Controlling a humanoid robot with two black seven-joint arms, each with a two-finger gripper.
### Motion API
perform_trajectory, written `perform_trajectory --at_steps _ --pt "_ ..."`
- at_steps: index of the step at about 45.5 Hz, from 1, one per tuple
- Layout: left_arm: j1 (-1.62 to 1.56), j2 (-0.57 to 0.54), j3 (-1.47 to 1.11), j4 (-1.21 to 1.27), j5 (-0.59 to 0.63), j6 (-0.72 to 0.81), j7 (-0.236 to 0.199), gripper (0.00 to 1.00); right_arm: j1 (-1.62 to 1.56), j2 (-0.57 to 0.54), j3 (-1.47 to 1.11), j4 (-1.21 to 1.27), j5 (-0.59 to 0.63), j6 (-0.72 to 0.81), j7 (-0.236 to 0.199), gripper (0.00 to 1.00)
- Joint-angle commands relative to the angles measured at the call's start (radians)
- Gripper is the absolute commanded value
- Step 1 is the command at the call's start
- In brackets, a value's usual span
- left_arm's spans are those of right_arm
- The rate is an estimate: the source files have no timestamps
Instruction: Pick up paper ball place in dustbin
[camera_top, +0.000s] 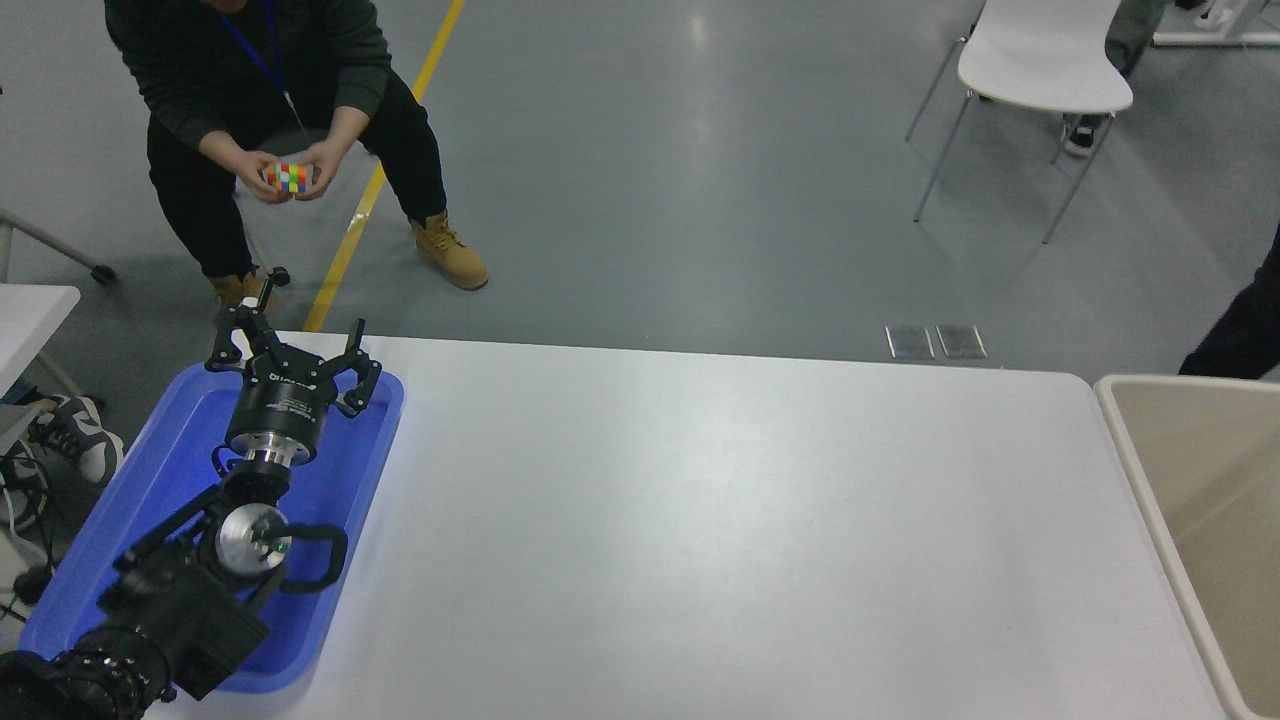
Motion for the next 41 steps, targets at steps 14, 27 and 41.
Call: perform_trajectory --at_steps 14,27,41 --pt "-0.001 0.000 0.000 0.001 0.000 0.000 0.000 1.00 -0.530 0.035 0.166 -0.162 0.352 -0.215 -0.121 0.00" --pt "-0.003 0.000 0.000 0.001 0.000 0.000 0.001 1.00 -0.628 0.135 0.315 -0.162 0.354 -0.309 -0.186 0.00" --pt "-0.003 0.000 0.002 -0.001 0.000 0.000 0.000 1.00 -0.691 0.226 0.396 -0.162 0.354 -0.387 -0.215 0.01"
